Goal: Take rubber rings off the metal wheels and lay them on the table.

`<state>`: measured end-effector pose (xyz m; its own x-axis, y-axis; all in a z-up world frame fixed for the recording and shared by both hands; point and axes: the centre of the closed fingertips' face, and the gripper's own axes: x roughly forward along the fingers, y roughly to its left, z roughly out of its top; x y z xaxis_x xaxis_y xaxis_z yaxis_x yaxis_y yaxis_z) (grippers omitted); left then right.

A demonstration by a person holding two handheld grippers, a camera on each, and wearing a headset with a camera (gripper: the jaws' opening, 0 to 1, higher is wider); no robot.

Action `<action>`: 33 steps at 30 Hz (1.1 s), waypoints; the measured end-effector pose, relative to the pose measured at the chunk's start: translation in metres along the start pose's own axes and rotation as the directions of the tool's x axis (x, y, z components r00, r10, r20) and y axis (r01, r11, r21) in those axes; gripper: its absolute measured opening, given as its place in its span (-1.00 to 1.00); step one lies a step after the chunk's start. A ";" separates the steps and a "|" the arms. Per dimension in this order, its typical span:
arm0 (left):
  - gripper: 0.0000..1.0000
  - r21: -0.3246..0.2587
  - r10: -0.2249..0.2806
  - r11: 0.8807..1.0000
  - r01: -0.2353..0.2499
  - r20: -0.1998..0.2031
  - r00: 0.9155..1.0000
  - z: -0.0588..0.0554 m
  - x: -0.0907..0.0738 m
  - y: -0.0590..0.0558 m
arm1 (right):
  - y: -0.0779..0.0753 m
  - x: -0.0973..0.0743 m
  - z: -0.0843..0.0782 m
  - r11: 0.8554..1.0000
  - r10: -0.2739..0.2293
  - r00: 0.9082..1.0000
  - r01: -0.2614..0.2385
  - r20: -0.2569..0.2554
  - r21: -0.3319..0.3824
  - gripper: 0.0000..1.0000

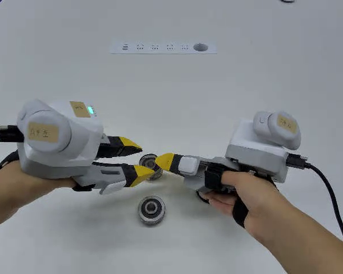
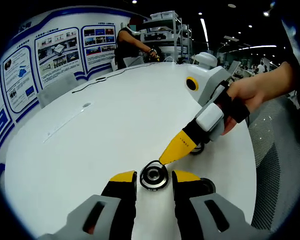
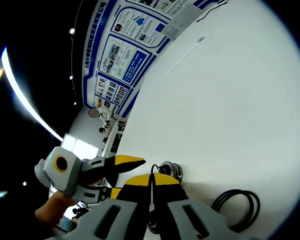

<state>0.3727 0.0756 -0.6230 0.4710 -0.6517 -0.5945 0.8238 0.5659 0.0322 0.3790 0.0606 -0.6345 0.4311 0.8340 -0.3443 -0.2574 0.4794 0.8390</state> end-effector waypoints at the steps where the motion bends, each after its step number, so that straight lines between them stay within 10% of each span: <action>1: -0.41 -0.006 0.006 1.000 -0.006 0.005 1.000 0.001 -0.001 0.000 | 0.000 0.000 0.000 1.000 0.000 1.000 0.000 -0.001 0.000 -0.97; 16: -0.34 -0.074 0.064 0.995 -0.061 0.036 0.997 -0.010 -0.024 0.002 | 0.003 -0.015 0.003 1.000 0.001 1.000 -0.001 0.024 0.018 -0.97; 33: 0.01 -0.167 0.145 0.979 -0.119 0.154 0.977 0.003 -0.053 0.006 | -0.023 -0.065 0.011 0.994 -0.064 0.992 0.053 0.110 0.096 -0.97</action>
<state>0.3534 0.1123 -0.5890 0.6284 -0.6327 -0.4527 0.6975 0.7159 -0.0323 0.3665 -0.0075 -0.6264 0.5394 0.7665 -0.3486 -0.1500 0.4949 0.8559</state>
